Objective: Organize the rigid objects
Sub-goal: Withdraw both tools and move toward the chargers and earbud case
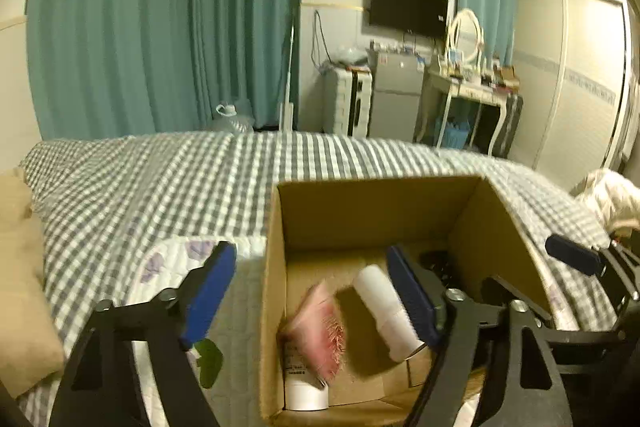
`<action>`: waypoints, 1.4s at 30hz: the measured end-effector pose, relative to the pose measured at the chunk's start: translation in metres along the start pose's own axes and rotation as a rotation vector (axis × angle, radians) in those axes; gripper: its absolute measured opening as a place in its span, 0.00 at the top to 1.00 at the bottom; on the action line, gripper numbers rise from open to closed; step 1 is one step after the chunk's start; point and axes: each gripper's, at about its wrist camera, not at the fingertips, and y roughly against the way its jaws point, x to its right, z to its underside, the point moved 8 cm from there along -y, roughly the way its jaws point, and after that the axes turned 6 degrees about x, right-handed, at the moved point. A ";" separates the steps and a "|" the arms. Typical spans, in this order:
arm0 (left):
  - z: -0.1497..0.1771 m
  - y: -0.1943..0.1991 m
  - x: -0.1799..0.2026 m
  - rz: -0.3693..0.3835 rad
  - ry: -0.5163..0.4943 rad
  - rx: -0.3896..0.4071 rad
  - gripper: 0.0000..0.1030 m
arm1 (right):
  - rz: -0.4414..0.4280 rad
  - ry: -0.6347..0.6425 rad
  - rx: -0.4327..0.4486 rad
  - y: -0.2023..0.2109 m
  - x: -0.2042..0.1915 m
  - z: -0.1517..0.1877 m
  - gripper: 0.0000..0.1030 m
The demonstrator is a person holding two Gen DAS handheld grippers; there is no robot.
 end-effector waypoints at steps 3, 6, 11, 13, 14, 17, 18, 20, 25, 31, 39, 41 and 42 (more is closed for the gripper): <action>-0.013 0.020 -0.002 -0.012 0.018 0.058 0.02 | 0.006 0.000 0.028 0.012 0.002 -0.006 0.19; -0.025 0.042 -0.005 -0.031 0.022 0.109 0.00 | 0.035 0.010 0.096 0.040 0.003 -0.020 0.09; -0.038 0.069 -0.007 -0.043 0.009 0.150 0.00 | 0.052 0.003 0.149 0.066 0.007 -0.030 0.00; -0.042 0.082 -0.009 -0.056 0.010 0.165 0.00 | 0.054 -0.022 0.200 0.090 0.010 -0.038 0.00; -0.042 0.087 -0.010 -0.058 0.013 0.171 0.00 | 0.054 -0.022 0.200 0.090 0.010 -0.038 0.00; -0.047 0.107 -0.014 -0.057 0.030 0.192 0.00 | 0.047 -0.040 0.231 0.112 0.011 -0.043 0.00; -0.048 0.113 -0.015 -0.057 0.032 0.202 0.00 | 0.049 -0.043 0.241 0.121 0.011 -0.044 0.00; -0.051 0.124 -0.015 -0.063 0.027 0.217 0.00 | 0.054 -0.042 0.253 0.133 0.010 -0.046 0.00; -0.052 0.148 -0.017 -0.054 0.035 0.230 0.00 | 0.065 -0.025 0.277 0.168 0.012 -0.044 0.00; -0.051 0.169 -0.011 -0.011 0.029 0.222 0.00 | 0.086 -0.008 0.294 0.200 0.011 -0.034 0.00; -0.045 0.197 -0.010 -0.032 0.036 0.245 0.00 | 0.090 -0.003 0.300 0.229 0.013 -0.015 0.00; -0.042 0.202 -0.008 -0.052 0.022 0.248 0.00 | 0.088 -0.004 0.304 0.232 0.014 -0.013 0.00; -0.039 0.203 -0.006 -0.049 0.017 0.246 0.00 | 0.080 -0.007 0.310 0.235 0.014 -0.009 0.00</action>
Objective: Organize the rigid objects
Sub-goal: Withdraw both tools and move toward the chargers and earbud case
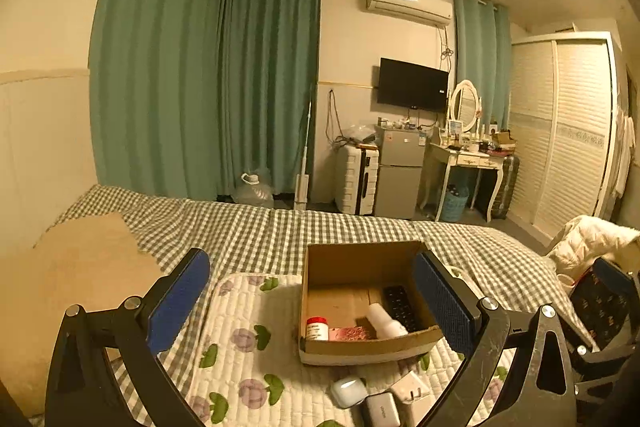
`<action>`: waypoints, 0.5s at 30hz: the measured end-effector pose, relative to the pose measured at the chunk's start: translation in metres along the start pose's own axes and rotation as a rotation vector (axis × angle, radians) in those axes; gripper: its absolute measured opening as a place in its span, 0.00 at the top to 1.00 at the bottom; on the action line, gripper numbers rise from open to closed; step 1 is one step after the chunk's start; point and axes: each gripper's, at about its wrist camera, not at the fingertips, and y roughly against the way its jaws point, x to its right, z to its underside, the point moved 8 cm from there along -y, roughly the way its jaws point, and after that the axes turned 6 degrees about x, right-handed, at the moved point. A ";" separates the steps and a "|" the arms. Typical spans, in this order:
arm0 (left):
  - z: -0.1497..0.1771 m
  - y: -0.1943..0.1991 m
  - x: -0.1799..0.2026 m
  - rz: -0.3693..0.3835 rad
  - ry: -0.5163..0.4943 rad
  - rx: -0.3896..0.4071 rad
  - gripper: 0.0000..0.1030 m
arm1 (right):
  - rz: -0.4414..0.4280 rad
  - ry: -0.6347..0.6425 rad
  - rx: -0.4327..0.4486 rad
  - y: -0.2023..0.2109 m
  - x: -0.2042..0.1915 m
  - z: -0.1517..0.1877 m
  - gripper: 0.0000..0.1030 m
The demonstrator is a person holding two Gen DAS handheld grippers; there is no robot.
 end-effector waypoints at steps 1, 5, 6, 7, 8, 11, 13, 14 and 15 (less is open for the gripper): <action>0.002 0.002 0.000 0.007 -0.001 -0.002 0.00 | 0.000 0.000 0.000 0.000 0.000 0.000 0.00; 0.016 0.005 0.011 0.068 -0.004 -0.015 0.00 | -0.035 -0.005 0.012 0.005 0.000 0.009 0.00; 0.018 0.005 0.012 0.064 -0.007 -0.018 0.00 | -0.039 -0.007 0.012 0.005 0.000 0.012 0.00; 0.021 0.004 0.013 0.059 -0.012 -0.023 0.00 | -0.043 -0.010 0.009 0.005 -0.001 0.015 0.00; 0.025 0.001 0.015 0.056 -0.014 -0.031 0.00 | -0.047 -0.010 0.005 0.004 0.000 0.018 0.00; 0.036 -0.006 0.019 0.061 -0.010 -0.059 0.00 | -0.048 -0.005 -0.009 0.001 0.000 0.025 0.00; 0.045 -0.010 0.019 0.056 -0.013 -0.073 0.00 | -0.043 0.002 -0.033 -0.003 0.002 0.035 0.00; 0.051 -0.011 0.019 0.053 -0.016 -0.081 0.00 | -0.047 0.006 -0.066 -0.008 0.003 0.046 0.00; 0.056 -0.014 0.020 0.052 -0.017 -0.091 0.00 | -0.049 0.007 -0.083 -0.012 0.003 0.052 0.00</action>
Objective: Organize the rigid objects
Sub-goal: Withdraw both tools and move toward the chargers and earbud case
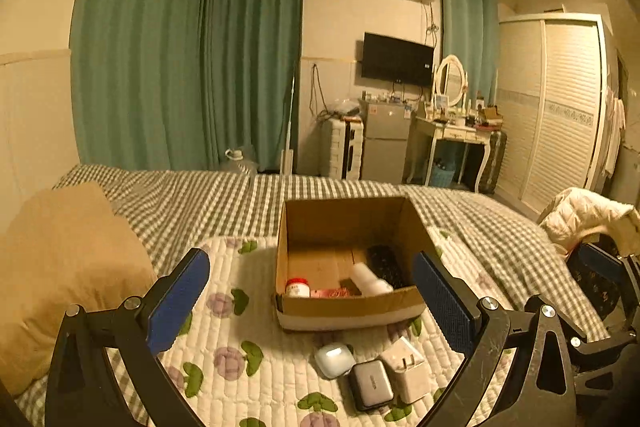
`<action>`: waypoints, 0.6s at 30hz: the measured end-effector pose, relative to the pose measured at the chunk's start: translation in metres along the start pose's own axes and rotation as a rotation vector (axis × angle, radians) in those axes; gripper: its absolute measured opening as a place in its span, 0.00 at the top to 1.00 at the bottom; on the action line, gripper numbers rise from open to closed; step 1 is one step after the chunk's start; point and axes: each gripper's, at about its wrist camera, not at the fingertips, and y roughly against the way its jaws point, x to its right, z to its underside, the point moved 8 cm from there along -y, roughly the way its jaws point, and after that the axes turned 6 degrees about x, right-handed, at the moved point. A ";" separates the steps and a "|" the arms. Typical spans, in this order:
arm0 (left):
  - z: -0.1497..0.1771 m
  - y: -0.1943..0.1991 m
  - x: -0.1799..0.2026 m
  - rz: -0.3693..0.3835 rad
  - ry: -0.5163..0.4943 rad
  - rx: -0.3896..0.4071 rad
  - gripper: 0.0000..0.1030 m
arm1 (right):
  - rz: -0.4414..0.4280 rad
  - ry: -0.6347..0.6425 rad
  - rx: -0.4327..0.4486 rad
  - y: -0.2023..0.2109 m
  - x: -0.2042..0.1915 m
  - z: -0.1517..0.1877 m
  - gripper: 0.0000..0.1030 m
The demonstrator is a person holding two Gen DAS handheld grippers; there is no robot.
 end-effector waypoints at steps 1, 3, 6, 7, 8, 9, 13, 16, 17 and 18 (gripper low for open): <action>0.005 -0.004 0.001 0.003 0.000 -0.013 0.00 | 0.000 0.000 0.000 0.000 0.000 0.000 0.00; 0.015 -0.012 0.004 0.010 -0.002 -0.039 0.00 | -0.010 -0.003 -0.024 -0.006 0.001 0.010 0.00; 0.029 -0.019 0.006 0.026 -0.002 -0.063 0.00 | -0.018 -0.013 -0.060 -0.015 0.003 0.029 0.00; 0.035 -0.021 0.006 0.030 -0.001 -0.070 0.00 | -0.024 -0.023 -0.067 -0.018 0.003 0.034 0.00; 0.040 -0.023 0.007 0.033 -0.003 -0.081 0.01 | -0.032 -0.036 -0.076 -0.020 0.003 0.040 0.00; 0.045 -0.025 0.008 0.040 -0.005 -0.091 0.01 | -0.041 -0.049 -0.087 -0.023 0.003 0.046 0.00; 0.066 -0.034 0.010 0.045 -0.025 -0.133 0.02 | -0.050 -0.062 -0.136 -0.036 0.003 0.069 0.00; 0.081 -0.043 0.011 0.046 -0.016 -0.177 0.04 | -0.055 -0.070 -0.175 -0.047 0.003 0.088 0.00; 0.084 -0.046 0.011 0.047 -0.013 -0.187 0.04 | -0.057 -0.069 -0.182 -0.049 0.003 0.091 0.00; 0.087 -0.048 0.011 0.048 -0.011 -0.197 0.05 | -0.059 -0.065 -0.192 -0.052 0.002 0.097 0.00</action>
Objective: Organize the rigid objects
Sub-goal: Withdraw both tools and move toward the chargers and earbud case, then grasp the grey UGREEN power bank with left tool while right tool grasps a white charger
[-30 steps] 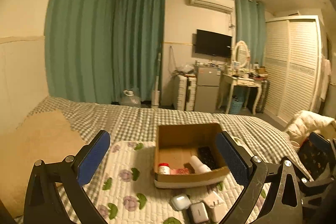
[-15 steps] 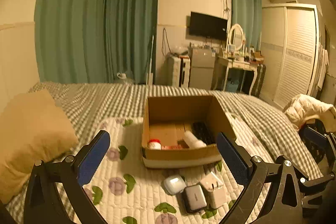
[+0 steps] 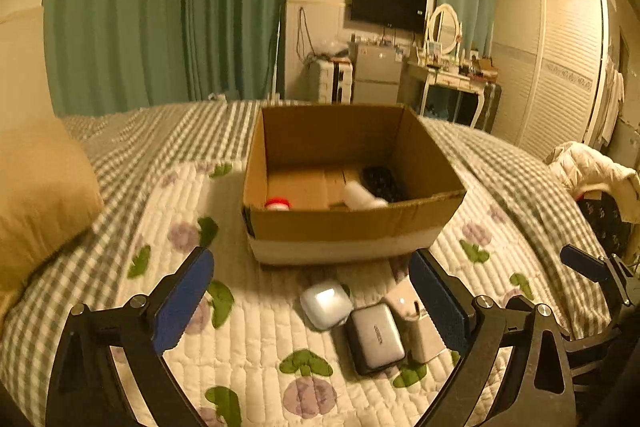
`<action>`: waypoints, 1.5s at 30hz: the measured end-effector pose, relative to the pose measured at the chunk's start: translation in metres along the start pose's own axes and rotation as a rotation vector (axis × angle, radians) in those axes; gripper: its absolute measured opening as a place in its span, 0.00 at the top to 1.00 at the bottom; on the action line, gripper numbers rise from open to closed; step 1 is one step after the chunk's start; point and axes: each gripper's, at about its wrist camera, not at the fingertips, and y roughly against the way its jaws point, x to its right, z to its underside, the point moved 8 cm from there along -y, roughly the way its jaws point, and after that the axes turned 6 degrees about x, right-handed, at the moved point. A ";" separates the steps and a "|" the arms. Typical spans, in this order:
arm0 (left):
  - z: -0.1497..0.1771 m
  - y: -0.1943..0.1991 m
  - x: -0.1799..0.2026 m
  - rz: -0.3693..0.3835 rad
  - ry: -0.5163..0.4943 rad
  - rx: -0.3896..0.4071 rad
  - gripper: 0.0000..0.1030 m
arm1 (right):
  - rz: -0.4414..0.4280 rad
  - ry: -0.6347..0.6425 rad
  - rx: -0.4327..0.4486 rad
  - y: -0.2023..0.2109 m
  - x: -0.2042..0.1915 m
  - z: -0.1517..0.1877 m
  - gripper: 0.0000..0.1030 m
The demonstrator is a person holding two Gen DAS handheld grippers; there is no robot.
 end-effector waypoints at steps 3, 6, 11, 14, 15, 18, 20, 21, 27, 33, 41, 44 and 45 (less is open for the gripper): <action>0.014 -0.011 0.000 0.000 -0.003 -0.036 0.06 | 0.002 0.019 -0.024 -0.009 -0.001 0.010 0.00; 0.028 -0.022 0.003 0.004 -0.011 -0.074 0.07 | -0.025 0.031 -0.088 -0.027 -0.006 0.030 0.00; 0.043 -0.037 0.005 0.011 -0.018 -0.115 0.10 | -0.047 0.044 -0.168 -0.053 -0.014 0.055 0.00; 0.050 -0.044 0.008 0.022 -0.020 -0.141 0.11 | -0.056 0.045 -0.194 -0.062 -0.016 0.063 0.00; 0.052 -0.046 0.009 0.025 -0.024 -0.148 0.11 | -0.061 0.048 -0.207 -0.067 -0.018 0.067 0.02; 0.059 -0.052 0.013 0.036 -0.029 -0.168 0.11 | -0.079 0.071 -0.238 -0.079 -0.024 0.077 0.11; 0.063 -0.056 0.016 0.044 -0.031 -0.184 0.11 | -0.085 0.097 -0.279 -0.090 -0.029 0.087 0.20; 0.065 -0.058 0.018 0.049 -0.031 -0.191 0.11 | -0.093 0.096 -0.285 -0.092 -0.030 0.089 0.22; 0.078 -0.069 0.033 0.085 -0.028 -0.246 0.11 | -0.109 0.074 -0.284 -0.091 -0.025 0.091 0.61; 0.099 -0.080 0.042 0.073 -0.031 -0.317 0.11 | -0.085 0.047 -0.279 -0.086 -0.008 0.092 0.61; 0.115 -0.093 0.047 0.046 -0.044 -0.328 0.21 | -0.055 0.044 -0.284 -0.083 0.001 0.093 0.61; 0.117 -0.089 0.058 0.099 -0.065 -0.315 0.52 | -0.048 0.039 -0.290 -0.085 0.000 0.093 0.61; 0.117 -0.087 0.058 0.097 -0.068 -0.311 0.54 | -0.046 0.033 -0.292 -0.086 -0.001 0.093 0.61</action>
